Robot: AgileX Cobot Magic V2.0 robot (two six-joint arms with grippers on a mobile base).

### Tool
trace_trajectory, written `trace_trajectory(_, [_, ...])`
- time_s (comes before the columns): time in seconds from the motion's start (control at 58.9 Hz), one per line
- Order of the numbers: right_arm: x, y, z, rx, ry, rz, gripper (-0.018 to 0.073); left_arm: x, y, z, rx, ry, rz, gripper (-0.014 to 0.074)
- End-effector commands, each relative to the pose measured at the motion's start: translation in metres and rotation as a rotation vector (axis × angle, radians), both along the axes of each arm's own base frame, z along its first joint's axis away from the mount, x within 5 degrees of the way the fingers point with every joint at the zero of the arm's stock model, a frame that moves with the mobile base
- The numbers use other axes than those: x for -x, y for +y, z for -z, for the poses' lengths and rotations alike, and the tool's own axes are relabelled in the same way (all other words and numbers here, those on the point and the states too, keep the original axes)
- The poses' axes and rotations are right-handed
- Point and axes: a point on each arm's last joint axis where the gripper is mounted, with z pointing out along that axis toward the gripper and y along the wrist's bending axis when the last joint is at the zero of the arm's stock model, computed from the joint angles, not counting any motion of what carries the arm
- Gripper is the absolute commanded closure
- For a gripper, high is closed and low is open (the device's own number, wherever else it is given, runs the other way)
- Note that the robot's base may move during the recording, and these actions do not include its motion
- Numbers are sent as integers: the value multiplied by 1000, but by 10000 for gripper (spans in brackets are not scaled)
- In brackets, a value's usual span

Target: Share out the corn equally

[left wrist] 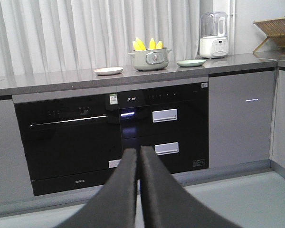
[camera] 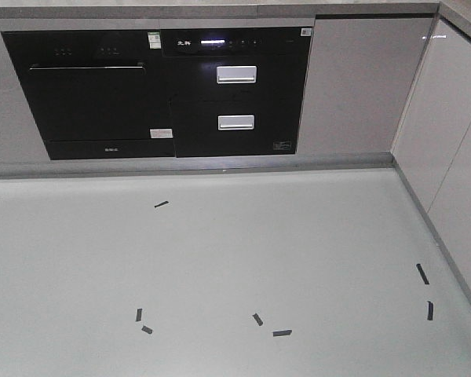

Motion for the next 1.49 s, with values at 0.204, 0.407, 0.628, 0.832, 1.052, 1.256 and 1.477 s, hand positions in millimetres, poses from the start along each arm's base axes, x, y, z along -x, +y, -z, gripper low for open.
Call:
trace_trajectory(0.204, [0,0,-1,15,-62,-2,561,3,1,-15,28,-104,-3,602])
trace_trajectory(0.407, [0,0,-1,15,-62,-2,561,3,1,-15,28,-104,-3,602])
trace_trajectory(0.628, [0,0,-1,15,-62,-2,561,3,1,-15,28,-104,-3,602])
trace_trajectory(0.832, [0,0,-1,15,-62,-2,561,3,1,-15,28,-104,-3,602])
trace_trajectory(1.052, [0,0,-1,15,-62,-2,561,3,1,-15,28,-104,-3,602])
trace_trajectory(1.256, [0,0,-1,15,-62,-2,561,3,1,-15,28,-104,-3,602])
trace_trajectory(1.477, [0,0,-1,15,-62,-2,561,3,1,-15,28,-104,-3,602])
